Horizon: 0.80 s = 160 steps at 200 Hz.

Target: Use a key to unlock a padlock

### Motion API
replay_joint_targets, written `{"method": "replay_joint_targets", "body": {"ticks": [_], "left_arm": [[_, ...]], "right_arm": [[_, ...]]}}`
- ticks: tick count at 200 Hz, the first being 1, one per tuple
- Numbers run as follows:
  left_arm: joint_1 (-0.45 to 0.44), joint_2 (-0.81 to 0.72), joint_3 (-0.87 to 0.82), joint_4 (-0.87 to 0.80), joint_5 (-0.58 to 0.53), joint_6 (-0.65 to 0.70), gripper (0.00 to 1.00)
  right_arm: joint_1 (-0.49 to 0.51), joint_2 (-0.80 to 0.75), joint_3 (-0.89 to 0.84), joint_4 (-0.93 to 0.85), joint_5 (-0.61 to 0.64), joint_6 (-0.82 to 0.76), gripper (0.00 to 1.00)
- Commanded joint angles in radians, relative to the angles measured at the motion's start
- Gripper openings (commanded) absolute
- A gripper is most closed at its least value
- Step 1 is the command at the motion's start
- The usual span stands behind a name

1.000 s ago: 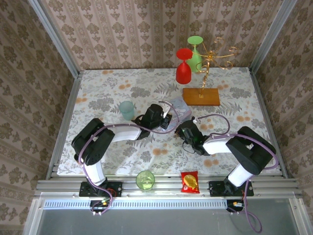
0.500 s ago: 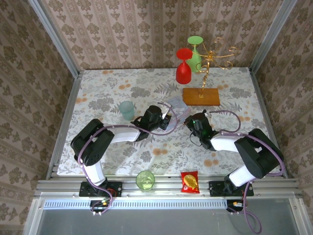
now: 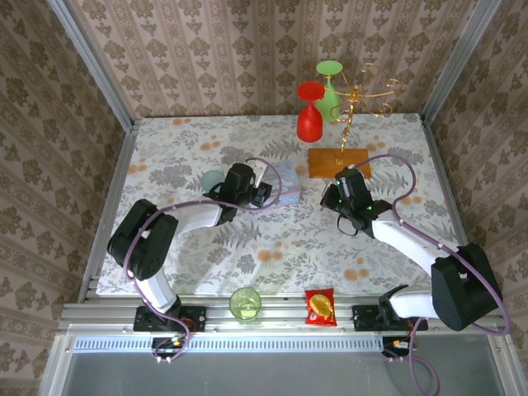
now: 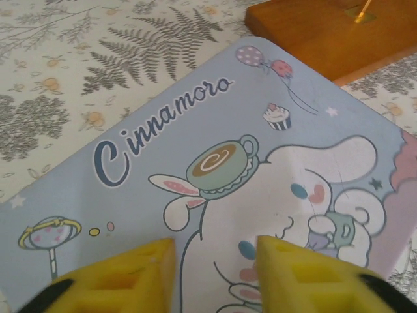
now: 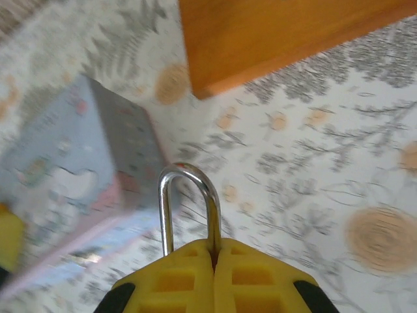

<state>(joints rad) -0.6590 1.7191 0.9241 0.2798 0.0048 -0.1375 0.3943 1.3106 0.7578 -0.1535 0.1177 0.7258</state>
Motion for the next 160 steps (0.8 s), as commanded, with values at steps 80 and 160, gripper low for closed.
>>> {"method": "replay_joint_targets", "body": {"ticks": [80, 160], "left_arm": [[0.015, -0.361, -0.137, -0.075, 0.067, -0.159, 0.51], [0.013, -0.575, -0.285, -0.154, 0.100, -0.245, 0.51]], "right_arm": [[-0.006, -0.051, 0.100, -0.654, 0.169, -0.239, 0.00], [0.014, 0.168, 0.044, -0.353, 0.030, -0.138, 0.00]]}}
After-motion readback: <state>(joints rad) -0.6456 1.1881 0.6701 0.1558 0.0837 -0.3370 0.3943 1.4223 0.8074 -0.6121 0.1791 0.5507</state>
